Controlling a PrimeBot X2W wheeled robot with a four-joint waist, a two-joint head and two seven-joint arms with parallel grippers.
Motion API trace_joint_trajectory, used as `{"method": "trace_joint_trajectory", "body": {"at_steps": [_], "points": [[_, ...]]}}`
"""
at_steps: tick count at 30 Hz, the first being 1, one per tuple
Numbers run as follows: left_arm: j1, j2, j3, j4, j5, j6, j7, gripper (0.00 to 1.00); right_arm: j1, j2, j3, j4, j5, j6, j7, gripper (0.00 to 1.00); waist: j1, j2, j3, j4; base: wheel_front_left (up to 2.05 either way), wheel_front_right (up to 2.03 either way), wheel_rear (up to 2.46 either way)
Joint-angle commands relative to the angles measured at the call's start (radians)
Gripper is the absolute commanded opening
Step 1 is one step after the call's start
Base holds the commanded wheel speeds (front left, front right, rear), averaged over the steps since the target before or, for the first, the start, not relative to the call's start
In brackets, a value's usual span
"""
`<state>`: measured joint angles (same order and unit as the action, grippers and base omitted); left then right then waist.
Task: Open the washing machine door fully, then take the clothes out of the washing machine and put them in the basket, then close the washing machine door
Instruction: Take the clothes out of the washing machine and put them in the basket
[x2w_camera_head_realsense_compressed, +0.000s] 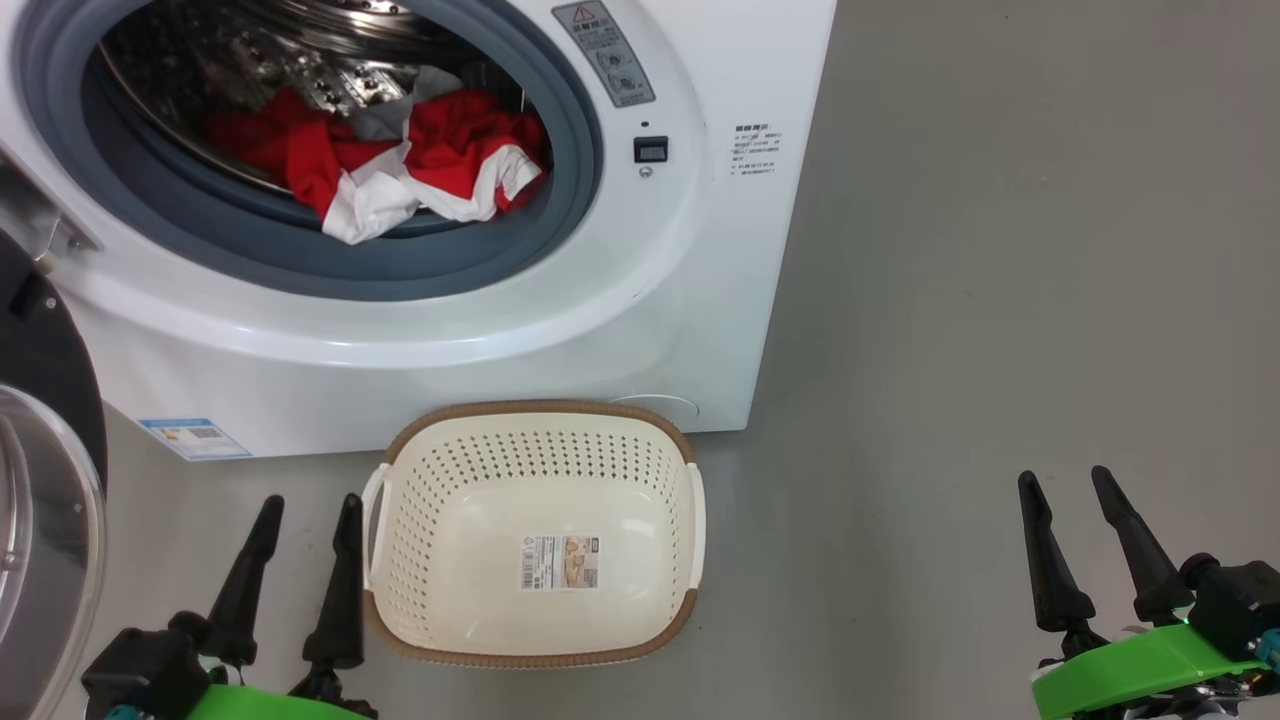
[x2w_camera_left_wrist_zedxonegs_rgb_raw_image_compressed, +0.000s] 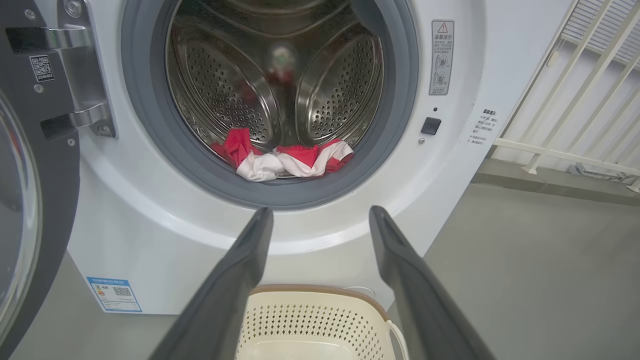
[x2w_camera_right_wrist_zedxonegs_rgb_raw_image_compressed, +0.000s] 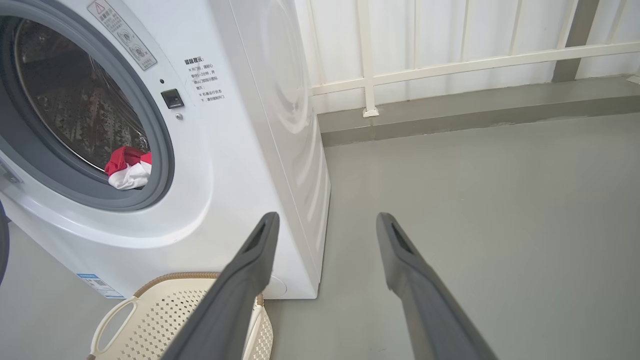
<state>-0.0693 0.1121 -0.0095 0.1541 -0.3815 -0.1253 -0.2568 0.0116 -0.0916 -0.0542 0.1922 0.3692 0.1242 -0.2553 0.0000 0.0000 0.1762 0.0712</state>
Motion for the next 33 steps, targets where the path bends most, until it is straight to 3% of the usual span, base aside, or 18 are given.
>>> {"method": "trace_joint_trajectory", "body": {"at_steps": [1, 9, 17, 24, 33], "points": [[-0.035, 0.017, 0.030, -0.016, 0.001, -0.005, -0.005, 1.00, -0.033, -0.012, 0.023, -0.023, -0.005, 0.007, -0.006, 1.00, 0.0000, 0.0000, 0.005, -0.001, 0.00, 0.00, 0.00], [-0.097, -0.008, 0.054, 0.055, 0.034, -0.005, -0.005, 1.00, -0.058, -0.008, 0.029, -0.028, -0.008, 0.007, -0.006, 1.00, 0.0000, 0.0000, 0.065, -0.007, 0.00, 0.00, 0.00], [-0.334, -0.006, 0.048, 0.131, 0.044, -0.005, -0.005, 1.00, -0.129, -0.015, 0.051, -0.039, -0.016, 0.007, -0.006, 1.00, 0.0000, 0.0000, 0.209, -0.016, 0.00, 0.00, 0.00], [-0.559, 0.049, 0.022, 0.250, -0.006, -0.005, -0.005, 1.00, -0.204, -0.011, 0.070, -0.044, -0.021, 0.007, -0.006, 1.00, 0.0000, 0.0000, 0.312, -0.067, 0.00, 0.00, 0.00], [-0.741, 0.164, -0.015, 0.403, -0.033, -0.005, -0.005, 1.00, -0.229, 0.009, 0.089, -0.044, -0.020, 0.007, -0.006, 1.00, 0.0000, 0.0000, 0.371, -0.149, 0.00, 0.00, 0.00]]}}
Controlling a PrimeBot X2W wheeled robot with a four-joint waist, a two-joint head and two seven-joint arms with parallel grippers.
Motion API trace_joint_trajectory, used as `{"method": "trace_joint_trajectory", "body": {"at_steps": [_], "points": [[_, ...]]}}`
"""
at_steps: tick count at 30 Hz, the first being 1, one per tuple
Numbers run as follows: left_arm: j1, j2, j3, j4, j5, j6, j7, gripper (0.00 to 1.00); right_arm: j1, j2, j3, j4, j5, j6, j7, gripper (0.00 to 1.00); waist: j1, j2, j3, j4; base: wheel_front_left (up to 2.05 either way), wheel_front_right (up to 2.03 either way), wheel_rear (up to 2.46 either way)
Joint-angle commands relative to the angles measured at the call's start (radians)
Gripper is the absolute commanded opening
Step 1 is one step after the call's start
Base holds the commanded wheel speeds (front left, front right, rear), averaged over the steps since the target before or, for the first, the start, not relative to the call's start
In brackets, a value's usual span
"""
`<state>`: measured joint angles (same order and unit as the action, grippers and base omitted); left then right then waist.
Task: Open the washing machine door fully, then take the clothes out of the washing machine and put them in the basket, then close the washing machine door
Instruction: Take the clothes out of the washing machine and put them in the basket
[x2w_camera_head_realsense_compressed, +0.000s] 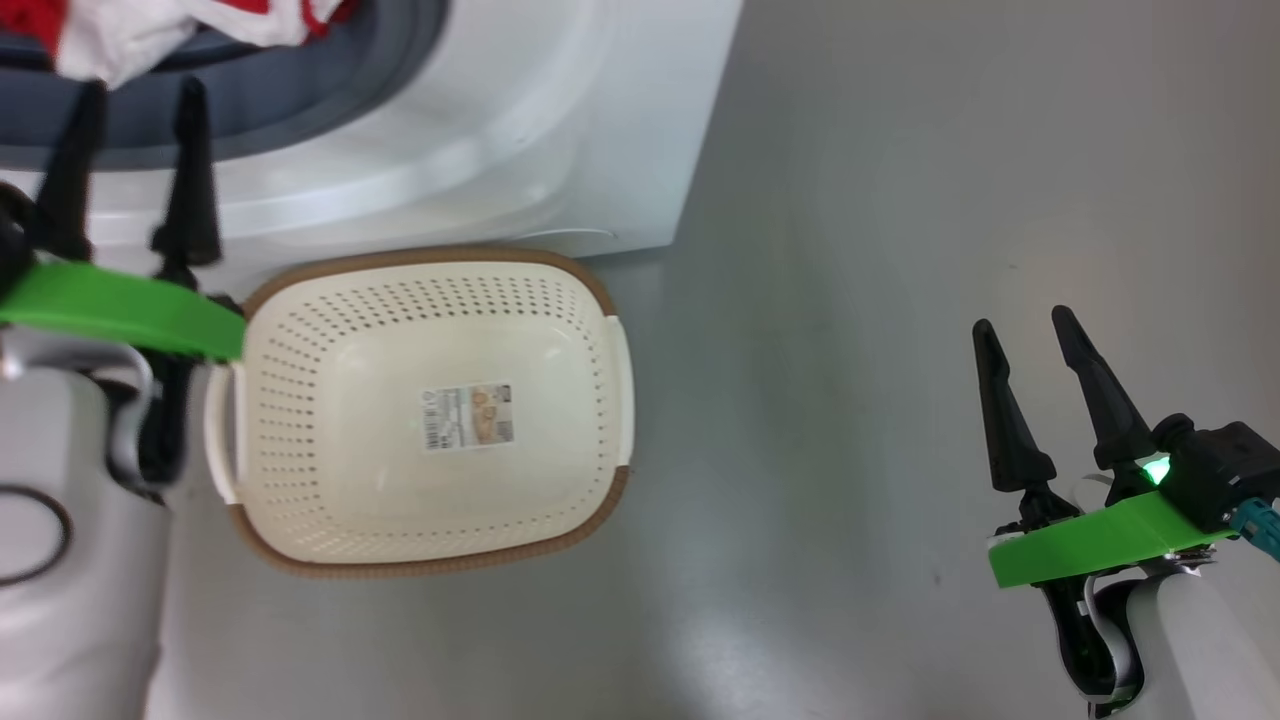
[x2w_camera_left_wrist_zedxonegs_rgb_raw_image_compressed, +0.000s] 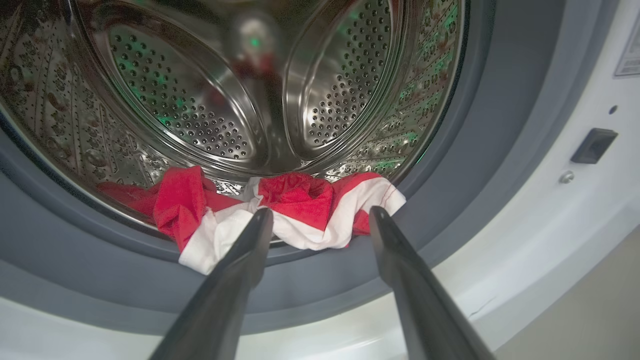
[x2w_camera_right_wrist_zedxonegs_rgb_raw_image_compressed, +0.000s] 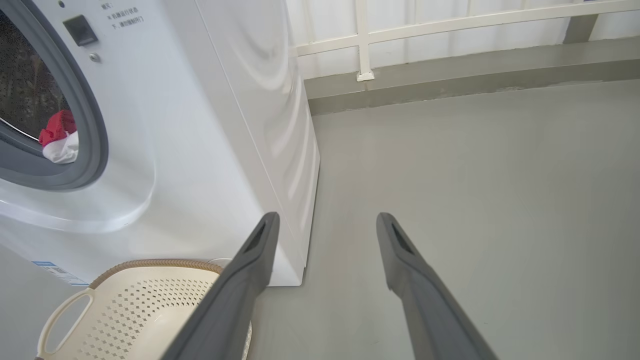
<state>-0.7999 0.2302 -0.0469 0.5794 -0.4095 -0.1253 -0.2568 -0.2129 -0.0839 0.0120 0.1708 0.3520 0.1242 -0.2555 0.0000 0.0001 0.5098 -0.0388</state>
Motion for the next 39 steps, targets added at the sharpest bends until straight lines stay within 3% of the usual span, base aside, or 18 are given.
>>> {"method": "trace_joint_trajectory", "body": {"at_steps": [1, 19, 32, 39], "points": [[-0.030, 0.058, 0.020, -0.003, -0.011, -0.005, -0.005, 1.00, -0.006, 0.003, 0.024, -0.023, -0.001, 0.007, -0.006, 1.00, 0.0000, -0.0001, 0.042, -0.047, 0.00, 0.00, 0.00], [-0.313, 0.193, -0.031, 0.246, -0.044, -0.005, -0.005, 1.00, -0.020, 0.026, 0.058, -0.043, 0.005, 0.007, -0.006, 1.00, 0.0000, -0.0001, 0.155, -0.128, 0.00, 0.00, 0.00], [-0.414, 0.255, -0.074, 0.350, -0.019, -0.005, -0.005, 1.00, -0.028, 0.032, 0.089, -0.055, 0.013, 0.007, -0.006, 1.00, 0.0000, -0.0001, 0.188, -0.181, 0.00, 0.00, 0.00], [-0.440, 0.259, -0.135, 0.436, -0.065, -0.005, -0.005, 1.00, -0.013, 0.033, 0.088, -0.062, 0.018, 0.007, -0.006, 1.00, 0.0000, -0.0001, 0.183, -0.191, 0.00, 0.00, 0.00]]}}
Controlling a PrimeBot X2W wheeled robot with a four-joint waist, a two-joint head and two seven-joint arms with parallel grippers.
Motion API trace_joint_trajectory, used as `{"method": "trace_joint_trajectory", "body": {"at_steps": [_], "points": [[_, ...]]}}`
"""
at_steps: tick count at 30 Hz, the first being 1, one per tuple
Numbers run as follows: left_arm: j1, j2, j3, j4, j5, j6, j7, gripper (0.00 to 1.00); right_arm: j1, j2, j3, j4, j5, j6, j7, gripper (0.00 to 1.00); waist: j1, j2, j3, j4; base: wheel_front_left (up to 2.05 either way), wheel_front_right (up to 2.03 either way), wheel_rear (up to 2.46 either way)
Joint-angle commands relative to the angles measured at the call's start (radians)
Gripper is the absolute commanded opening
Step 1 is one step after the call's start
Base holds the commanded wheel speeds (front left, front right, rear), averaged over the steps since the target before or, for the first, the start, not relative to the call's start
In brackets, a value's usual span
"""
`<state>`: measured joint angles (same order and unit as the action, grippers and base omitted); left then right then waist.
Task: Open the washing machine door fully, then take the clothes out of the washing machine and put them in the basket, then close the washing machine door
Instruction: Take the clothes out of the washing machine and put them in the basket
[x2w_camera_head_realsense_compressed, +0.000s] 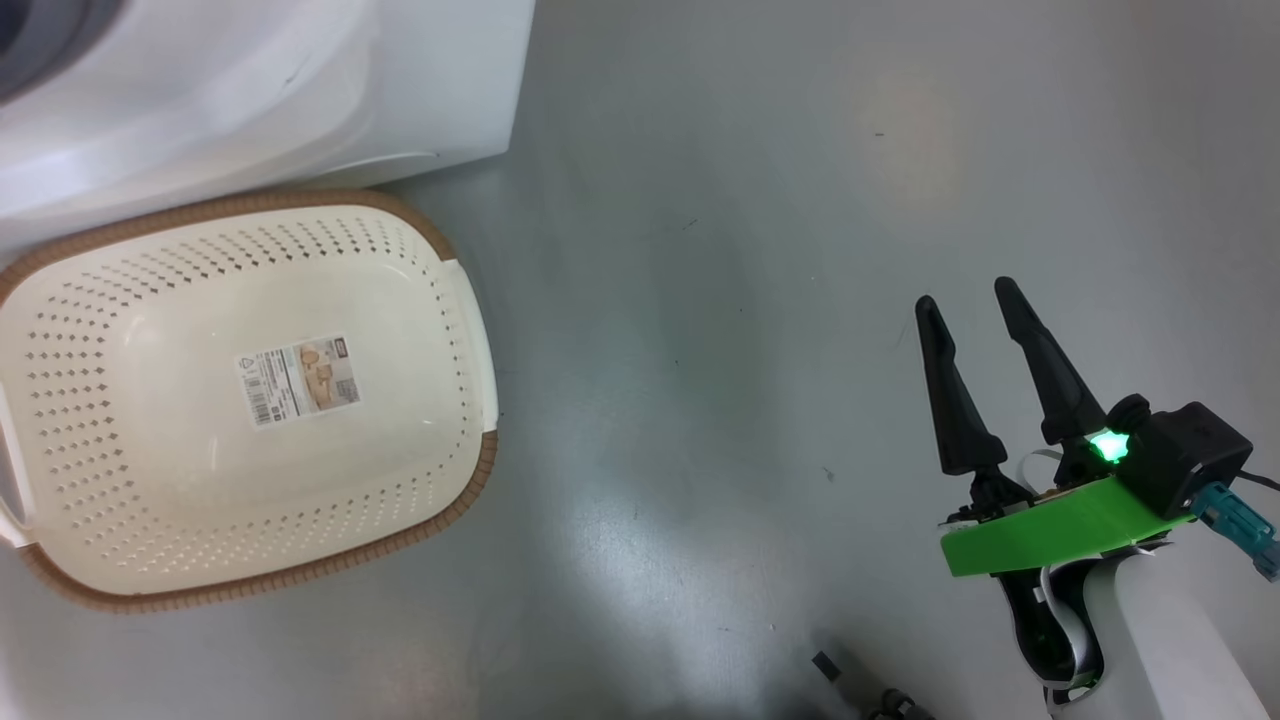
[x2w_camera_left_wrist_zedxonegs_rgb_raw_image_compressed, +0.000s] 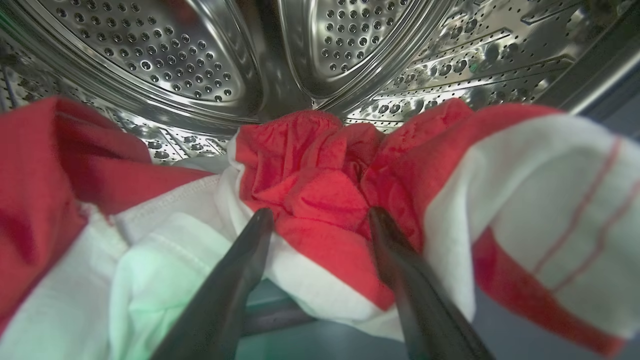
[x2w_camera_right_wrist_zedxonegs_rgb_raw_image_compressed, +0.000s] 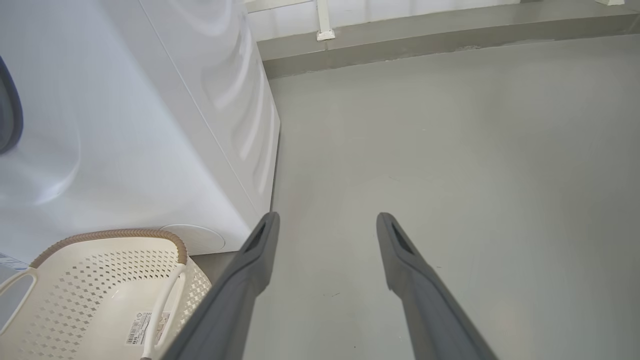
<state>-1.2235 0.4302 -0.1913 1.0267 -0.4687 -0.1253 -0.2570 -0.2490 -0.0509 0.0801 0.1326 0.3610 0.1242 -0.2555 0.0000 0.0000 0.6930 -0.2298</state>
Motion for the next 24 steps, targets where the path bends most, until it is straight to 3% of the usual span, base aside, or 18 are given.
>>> {"method": "trace_joint_trajectory", "body": {"at_steps": [1, 2, 3, 4, 5, 15, 24], "points": [[-0.019, 0.061, -0.001, -0.007, -0.012, -0.005, -0.005, 1.00, 0.024, 0.000, 0.020, -0.025, 0.010, 0.007, -0.006, 1.00, 0.0000, 0.0000, -0.001, 0.000, 0.00, 0.00, 0.00], [-0.020, 0.062, -0.008, -0.003, -0.019, -0.005, -0.005, 0.92, 0.024, 0.000, 0.019, -0.026, 0.011, 0.007, -0.006, 1.00, 0.0000, 0.0000, -0.002, 0.001, 0.00, 0.00, 0.00], [-0.022, 0.062, -0.015, 0.000, -0.029, -0.005, -0.005, 0.45, 0.023, 0.000, 0.019, -0.027, 0.012, 0.007, -0.006, 1.00, 0.0000, 0.0000, -0.003, 0.002, 0.00, 0.00, 0.00], [-0.022, 0.063, -0.027, 0.001, -0.032, -0.005, -0.005, 0.16, 0.022, 0.000, 0.018, -0.028, 0.012, 0.007, -0.006, 1.00, 0.0000, 0.0000, -0.004, 0.003, 0.00, 0.00, 0.00], [-0.023, 0.065, -0.036, 0.001, -0.036, -0.005, -0.005, 0.00, 0.020, 0.000, 0.018, -0.029, 0.013, 0.007, -0.006, 1.00, 0.0000, 0.0000, -0.004, 0.004, 0.00, 0.00, 0.00], [-0.005, 0.065, -0.048, -0.038, -0.073, -0.005, -0.005, 0.00, 0.016, 0.001, 0.015, -0.023, 0.012, 0.007, -0.006, 1.00, 0.0000, 0.0000, -0.023, 0.017, 0.00, 0.00, 0.00], [0.102, -0.009, 0.147, -0.191, 0.010, 0.004, -0.005, 0.00, 0.024, 0.001, -0.003, -0.017, 0.003, 0.007, -0.006, 1.00, 0.0000, 0.0000, -0.081, 0.063, 0.00, 0.00, 0.00]]}}
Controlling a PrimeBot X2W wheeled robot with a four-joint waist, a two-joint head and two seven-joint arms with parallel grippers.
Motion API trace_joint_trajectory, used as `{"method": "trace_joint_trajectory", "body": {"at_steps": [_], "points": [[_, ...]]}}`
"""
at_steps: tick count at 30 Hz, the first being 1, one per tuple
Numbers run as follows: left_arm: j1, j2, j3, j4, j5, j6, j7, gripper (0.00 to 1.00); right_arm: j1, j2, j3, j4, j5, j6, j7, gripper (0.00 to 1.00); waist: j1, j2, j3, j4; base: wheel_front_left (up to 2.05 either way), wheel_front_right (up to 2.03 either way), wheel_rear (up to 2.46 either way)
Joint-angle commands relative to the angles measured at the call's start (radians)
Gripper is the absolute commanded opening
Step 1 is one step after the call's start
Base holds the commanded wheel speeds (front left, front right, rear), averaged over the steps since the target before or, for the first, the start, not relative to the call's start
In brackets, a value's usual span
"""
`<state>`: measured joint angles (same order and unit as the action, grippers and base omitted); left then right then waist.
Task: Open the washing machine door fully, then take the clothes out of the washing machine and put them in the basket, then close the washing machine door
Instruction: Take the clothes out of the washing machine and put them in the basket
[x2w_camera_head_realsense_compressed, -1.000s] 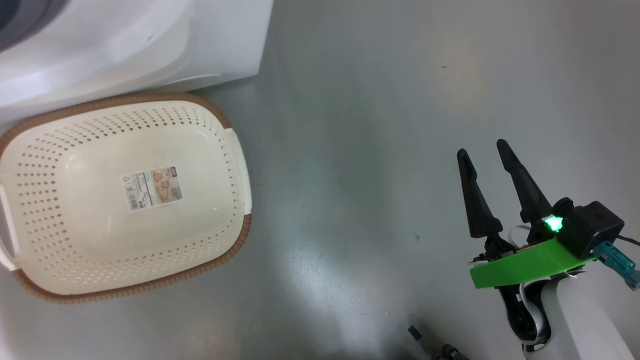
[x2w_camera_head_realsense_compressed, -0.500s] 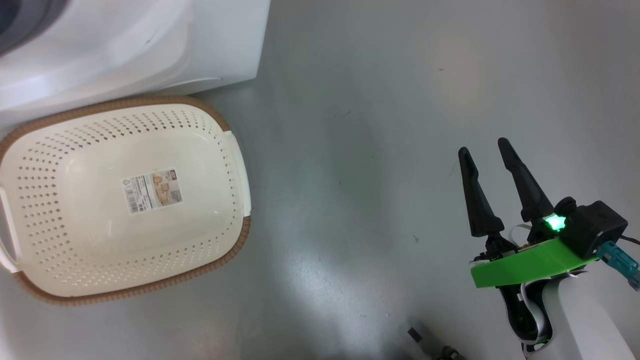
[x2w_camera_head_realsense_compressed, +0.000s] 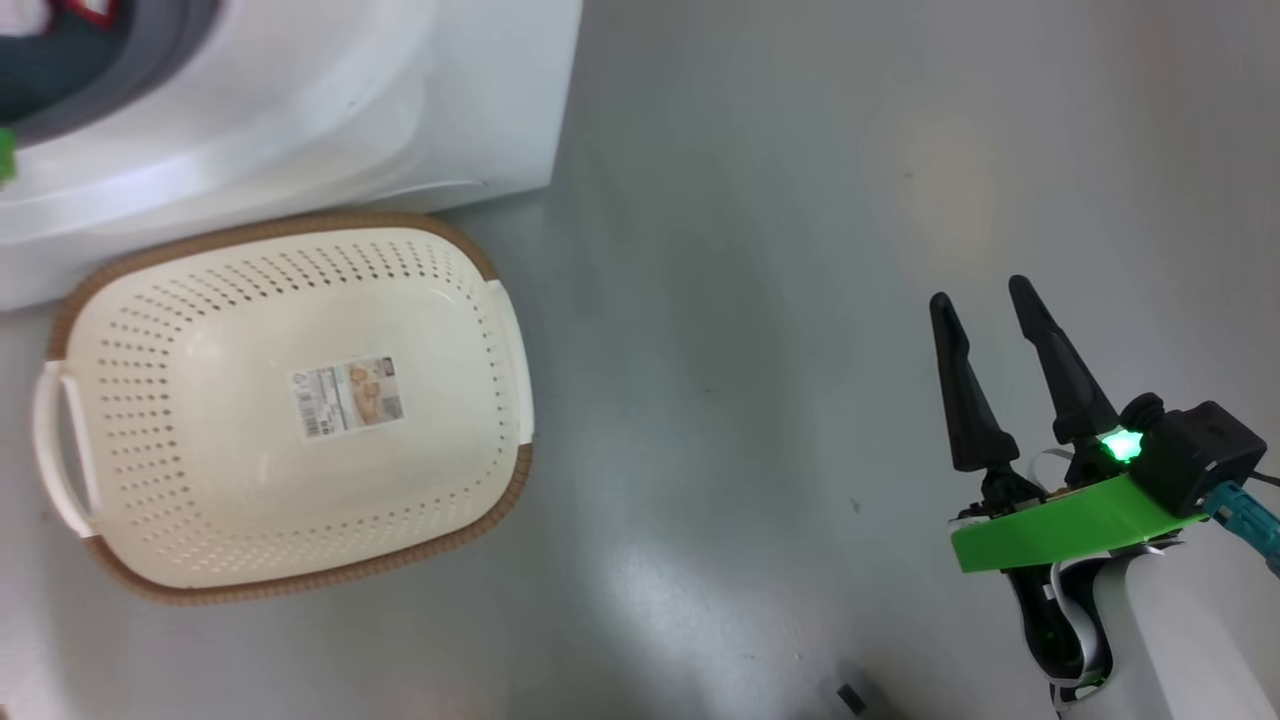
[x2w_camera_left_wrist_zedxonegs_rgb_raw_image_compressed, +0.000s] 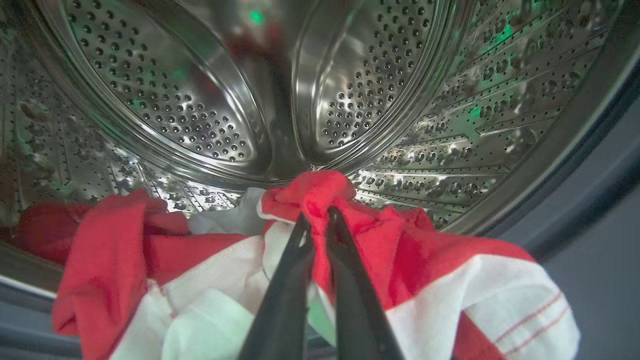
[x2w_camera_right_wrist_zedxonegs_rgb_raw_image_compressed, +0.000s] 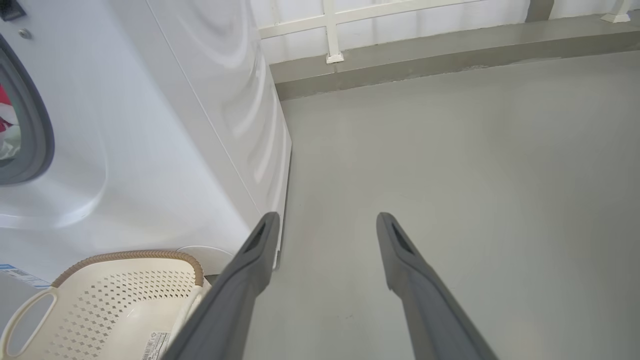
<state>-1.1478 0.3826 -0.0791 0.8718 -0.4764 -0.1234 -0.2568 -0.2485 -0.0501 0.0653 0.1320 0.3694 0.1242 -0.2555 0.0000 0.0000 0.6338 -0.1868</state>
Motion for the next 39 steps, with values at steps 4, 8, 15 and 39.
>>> {"method": "trace_joint_trajectory", "body": {"at_steps": [4, 8, 15, 39], "points": [[0.098, -0.024, 0.135, -0.128, 0.066, -0.001, -0.005, 0.00, 0.028, 0.000, 0.001, -0.009, -0.010, 0.007, -0.006, 1.00, 0.0000, 0.0000, -0.052, 0.043, 0.00, 0.00, 0.00], [0.168, -0.097, 0.234, -0.225, 0.084, -0.006, -0.005, 0.00, 0.036, 0.000, -0.017, -0.009, -0.006, 0.007, -0.006, 1.00, 0.0000, 0.0000, -0.078, 0.069, 0.00, 0.00, 0.00], [0.310, -0.168, 0.252, -0.405, 0.088, -0.007, -0.005, 0.00, 0.048, 0.000, -0.037, -0.004, 0.000, 0.007, -0.006, 1.00, 0.0000, 0.0000, -0.114, 0.106, 0.00, 0.00, 0.00], [0.704, -0.304, 0.281, -0.969, 0.204, -0.007, -0.005, 0.00, 0.074, 0.000, -0.054, 0.004, -0.003, 0.007, -0.006, 1.00, 0.0000, 0.0000, -0.179, 0.154, 0.00, 0.00, 0.00]]}}
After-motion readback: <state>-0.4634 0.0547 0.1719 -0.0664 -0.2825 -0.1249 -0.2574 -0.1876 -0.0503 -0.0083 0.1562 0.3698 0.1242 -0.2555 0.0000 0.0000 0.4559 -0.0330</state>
